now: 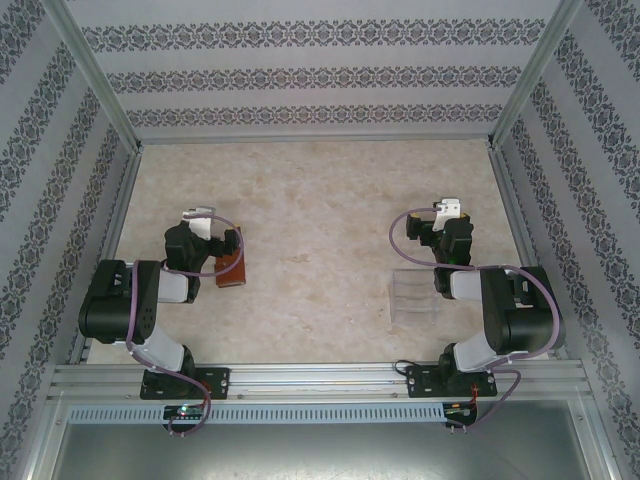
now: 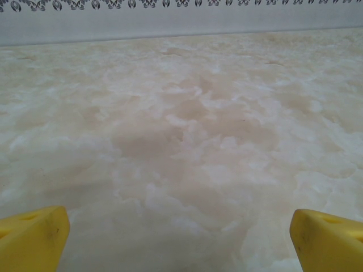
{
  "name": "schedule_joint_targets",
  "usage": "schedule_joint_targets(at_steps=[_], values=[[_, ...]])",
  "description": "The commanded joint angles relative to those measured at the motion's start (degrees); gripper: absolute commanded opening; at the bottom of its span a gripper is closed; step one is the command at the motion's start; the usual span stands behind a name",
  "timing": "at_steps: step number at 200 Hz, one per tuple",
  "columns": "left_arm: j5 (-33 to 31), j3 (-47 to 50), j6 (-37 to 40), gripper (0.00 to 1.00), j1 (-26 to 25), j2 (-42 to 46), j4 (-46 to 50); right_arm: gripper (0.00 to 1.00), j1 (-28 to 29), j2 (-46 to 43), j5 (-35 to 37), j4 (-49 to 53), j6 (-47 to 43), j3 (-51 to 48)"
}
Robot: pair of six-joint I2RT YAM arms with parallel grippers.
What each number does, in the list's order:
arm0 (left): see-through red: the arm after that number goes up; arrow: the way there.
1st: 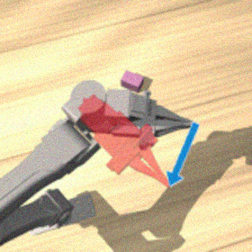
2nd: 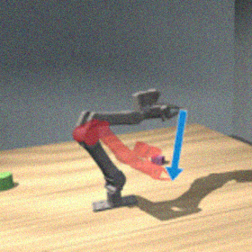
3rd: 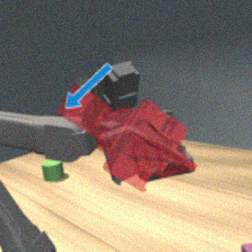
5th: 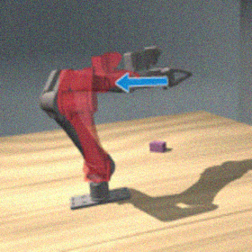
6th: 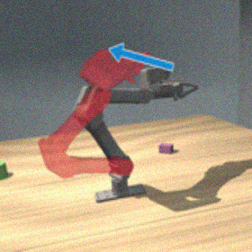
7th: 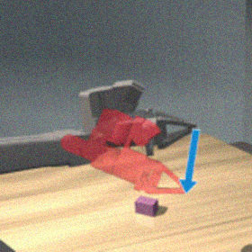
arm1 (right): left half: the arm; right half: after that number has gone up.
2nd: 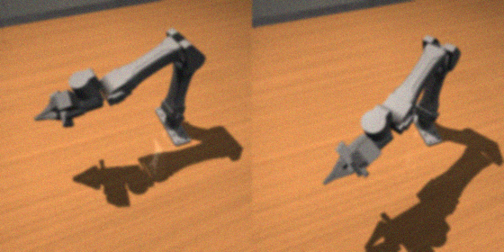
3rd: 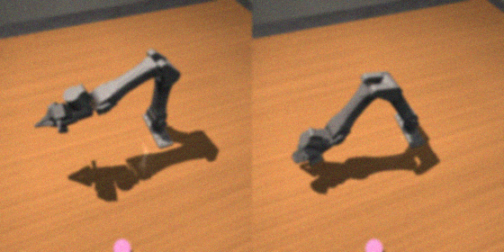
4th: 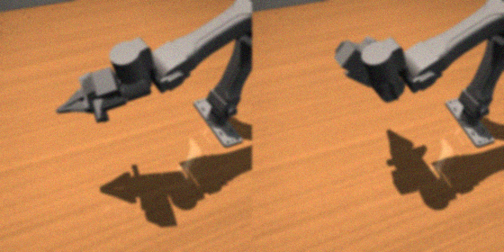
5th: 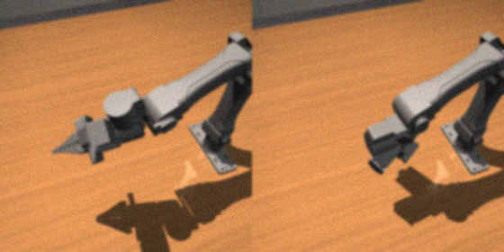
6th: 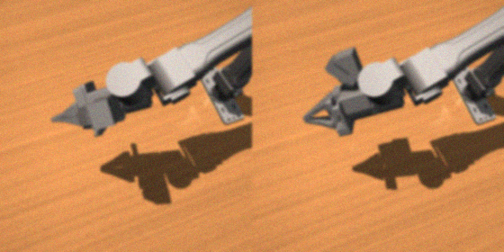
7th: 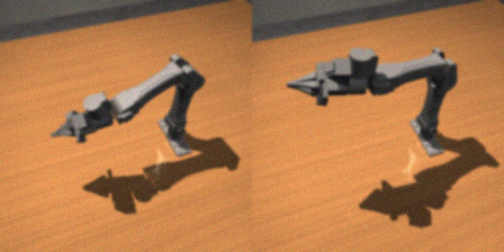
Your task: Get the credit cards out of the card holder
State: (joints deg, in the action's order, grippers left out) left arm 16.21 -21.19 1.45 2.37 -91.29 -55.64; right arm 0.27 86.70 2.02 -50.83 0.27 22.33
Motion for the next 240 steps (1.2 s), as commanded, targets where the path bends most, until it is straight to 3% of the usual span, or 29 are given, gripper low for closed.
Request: schedule_joint_targets(at_steps=[1,87,133,183,203,240], values=[[-1.3,-0.1,0.1,1.00,0.4,0.5,0.6,0.98,0.8,0.5,-1.0,-2.0,1.1,-0.5],[-4.6,0.0,-0.8,1.00,0.4,0.9,0.6,0.98,1.0,0.1,0.0,-1.9,1.0,-0.6],[-8.3,0.1,-2.0,1.00,0.3,8.5,6.9,0.98,2.4,-4.8,2.3,3.2,0.1,0.1],[-16.1,-4.4,-6.1,1.00,-0.3,16.9,24.2,0.98,2.9,-11.3,3.1,23.6,3.3,6.3],[-22.7,-8.3,-10.3,1.00,-0.7,19.1,35.6,0.96,3.2,-13.4,1.1,35.4,5.7,11.0],[-24.1,-16.7,-17.3,1.00,-0.8,19.8,55.1,0.91,5.3,-14.6,-2.5,58.6,13.4,21.2]])
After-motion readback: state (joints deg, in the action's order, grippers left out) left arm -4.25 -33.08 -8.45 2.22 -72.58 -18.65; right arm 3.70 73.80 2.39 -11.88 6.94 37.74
